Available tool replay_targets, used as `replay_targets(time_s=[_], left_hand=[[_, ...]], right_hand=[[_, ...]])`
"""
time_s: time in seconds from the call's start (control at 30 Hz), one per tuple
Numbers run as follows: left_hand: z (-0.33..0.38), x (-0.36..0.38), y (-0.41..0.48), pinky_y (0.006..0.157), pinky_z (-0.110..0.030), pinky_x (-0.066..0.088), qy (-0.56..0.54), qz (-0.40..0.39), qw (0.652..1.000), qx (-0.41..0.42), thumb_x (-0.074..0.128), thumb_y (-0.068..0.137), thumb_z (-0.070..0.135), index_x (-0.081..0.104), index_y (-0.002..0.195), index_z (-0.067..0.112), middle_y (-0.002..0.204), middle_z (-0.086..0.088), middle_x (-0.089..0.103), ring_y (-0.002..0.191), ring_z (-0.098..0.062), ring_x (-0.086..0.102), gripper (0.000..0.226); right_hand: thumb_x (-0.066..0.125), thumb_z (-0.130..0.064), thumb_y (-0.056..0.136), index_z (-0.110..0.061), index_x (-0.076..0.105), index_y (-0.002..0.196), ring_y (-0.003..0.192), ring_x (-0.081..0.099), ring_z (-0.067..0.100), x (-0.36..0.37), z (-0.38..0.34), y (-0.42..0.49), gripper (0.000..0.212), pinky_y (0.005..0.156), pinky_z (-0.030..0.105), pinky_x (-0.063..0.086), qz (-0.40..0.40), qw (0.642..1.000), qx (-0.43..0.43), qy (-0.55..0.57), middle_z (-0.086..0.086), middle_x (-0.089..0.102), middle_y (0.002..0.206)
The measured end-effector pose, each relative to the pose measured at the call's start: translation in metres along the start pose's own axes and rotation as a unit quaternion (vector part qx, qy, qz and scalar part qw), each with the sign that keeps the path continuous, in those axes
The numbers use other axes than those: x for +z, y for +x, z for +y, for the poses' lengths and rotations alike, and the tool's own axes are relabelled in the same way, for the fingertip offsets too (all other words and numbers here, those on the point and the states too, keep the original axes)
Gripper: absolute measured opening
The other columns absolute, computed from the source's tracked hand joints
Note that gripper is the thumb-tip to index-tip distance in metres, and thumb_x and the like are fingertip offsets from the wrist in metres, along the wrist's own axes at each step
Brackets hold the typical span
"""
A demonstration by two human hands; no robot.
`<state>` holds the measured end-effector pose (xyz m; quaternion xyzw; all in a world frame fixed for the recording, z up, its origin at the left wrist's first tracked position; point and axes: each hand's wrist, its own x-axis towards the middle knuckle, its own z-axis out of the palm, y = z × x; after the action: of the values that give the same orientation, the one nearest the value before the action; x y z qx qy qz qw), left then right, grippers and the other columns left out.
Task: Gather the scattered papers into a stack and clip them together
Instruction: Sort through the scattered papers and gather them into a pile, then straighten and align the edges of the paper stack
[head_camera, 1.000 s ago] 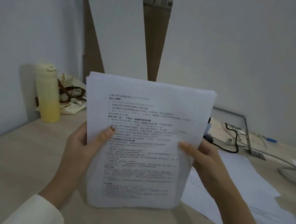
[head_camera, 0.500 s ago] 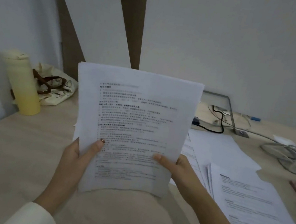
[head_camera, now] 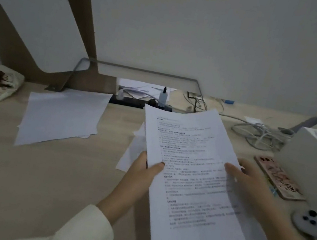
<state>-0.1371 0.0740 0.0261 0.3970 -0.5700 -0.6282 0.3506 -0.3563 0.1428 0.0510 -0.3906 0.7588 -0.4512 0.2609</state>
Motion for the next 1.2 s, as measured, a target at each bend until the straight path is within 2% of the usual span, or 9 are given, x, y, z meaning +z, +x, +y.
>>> replay_targets(time_s=[0.2, 0.4, 0.53, 0.6, 0.67, 0.77, 0.93, 1.1, 1.2], left_hand=[[-0.032, 0.060, 0.015, 0.095, -0.039, 0.050, 0.047, -0.055, 0.995, -0.063, 0.054, 0.085, 0.023, 0.066, 0.094, 0.030, 0.109, 0.009, 0.068, 0.101, -0.013, 0.065, 0.017], [-0.036, 0.077, 0.017, 0.114, -0.039, 0.028, 0.108, -0.031, 0.988, -0.111, 0.051, 0.063, 0.037, 0.052, 0.106, 0.027, 0.142, 0.009, 0.026, 0.137, -0.012, 0.027, 0.044], [-0.038, 0.075, 0.022, 0.104, -0.036, 0.043, 0.017, -0.056, 0.989, -0.139, 0.060, 0.075, 0.025, 0.060, 0.113, 0.011, 0.129, -0.004, 0.058, 0.118, -0.019, 0.056, 0.041], [-0.040, 0.073, 0.024, 0.103, -0.035, 0.044, -0.017, -0.042, 0.986, -0.162, 0.059, 0.082, 0.017, 0.059, 0.112, 0.006, 0.119, -0.006, 0.064, 0.112, -0.020, 0.060, 0.032], [-0.040, 0.071, 0.026, 0.100, -0.034, 0.046, -0.054, -0.013, 0.982, -0.181, 0.054, 0.087, 0.007, 0.059, 0.093, 0.002, 0.103, -0.007, 0.067, 0.101, -0.021, 0.062, 0.009], [-0.040, 0.072, 0.029, 0.098, -0.035, 0.046, -0.051, 0.023, 0.980, -0.191, 0.050, 0.087, 0.001, 0.055, 0.079, 0.001, 0.087, -0.010, 0.064, 0.089, -0.023, 0.059, 0.010], [-0.041, 0.077, 0.025, 0.100, -0.036, 0.047, 0.002, -0.015, 0.980, -0.197, 0.050, 0.088, 0.005, 0.067, 0.093, 0.005, 0.105, -0.011, 0.069, 0.100, -0.026, 0.063, 0.018], [-0.039, 0.088, 0.002, 0.097, -0.034, 0.050, 0.042, -0.141, 0.977, -0.158, 0.047, 0.088, 0.006, 0.058, 0.105, 0.029, 0.117, 0.003, 0.065, 0.110, -0.018, 0.062, 0.030], [-0.037, 0.088, -0.001, 0.102, -0.037, 0.046, 0.051, -0.133, 0.984, -0.111, 0.042, 0.091, 0.000, 0.050, 0.106, 0.039, 0.122, 0.006, 0.060, 0.115, -0.016, 0.057, 0.042]], right_hand=[[0.053, -0.017, 0.090, -0.008, 0.063, 0.095, 0.091, 0.062, 0.033, -0.041, 0.080, 0.018, 0.015, 0.086, 0.047, 0.048, 0.057, 0.994, 0.077, -0.058, 0.015, 0.068, 0.097], [0.053, -0.011, 0.088, 0.005, 0.062, 0.083, 0.073, 0.058, 0.034, -0.045, 0.108, 0.028, 0.019, 0.065, 0.033, 0.041, 0.084, 0.985, 0.092, -0.116, 0.023, 0.066, 0.084], [0.052, -0.008, 0.088, -0.003, 0.058, 0.083, 0.066, 0.055, 0.021, -0.043, 0.110, 0.032, 0.009, 0.055, 0.026, 0.038, 0.074, 0.984, 0.091, -0.131, 0.009, 0.062, 0.077], [0.052, -0.004, 0.088, -0.008, 0.055, 0.098, 0.073, 0.056, 0.018, -0.042, 0.106, 0.032, 0.011, 0.055, 0.025, 0.039, 0.057, 0.985, 0.100, -0.132, 0.004, 0.060, 0.086], [0.055, -0.003, 0.086, -0.008, 0.051, 0.124, 0.100, 0.057, 0.027, -0.042, 0.107, 0.034, 0.038, 0.075, 0.032, 0.047, 0.039, 0.984, 0.108, -0.139, 0.010, 0.058, 0.114], [0.058, -0.004, 0.084, -0.006, 0.045, 0.134, 0.122, 0.048, 0.030, -0.042, 0.110, 0.034, 0.052, 0.100, 0.038, 0.039, 0.026, 0.978, 0.111, -0.177, 0.016, 0.046, 0.137], [0.059, -0.002, 0.081, -0.004, 0.052, 0.129, 0.112, 0.054, 0.029, -0.040, 0.115, 0.032, 0.049, 0.098, 0.037, 0.043, 0.023, 0.978, 0.119, -0.169, 0.017, 0.050, 0.132], [0.055, -0.003, 0.085, -0.006, 0.047, 0.133, 0.122, 0.047, 0.031, -0.034, 0.107, 0.023, 0.049, 0.106, 0.039, 0.038, 0.034, 0.976, 0.127, -0.175, 0.015, 0.039, 0.140], [0.057, -0.008, 0.086, -0.007, 0.046, 0.134, 0.119, 0.047, 0.029, -0.033, 0.105, 0.021, 0.049, 0.102, 0.038, 0.038, 0.019, 0.976, 0.124, -0.180, 0.016, 0.041, 0.137]])
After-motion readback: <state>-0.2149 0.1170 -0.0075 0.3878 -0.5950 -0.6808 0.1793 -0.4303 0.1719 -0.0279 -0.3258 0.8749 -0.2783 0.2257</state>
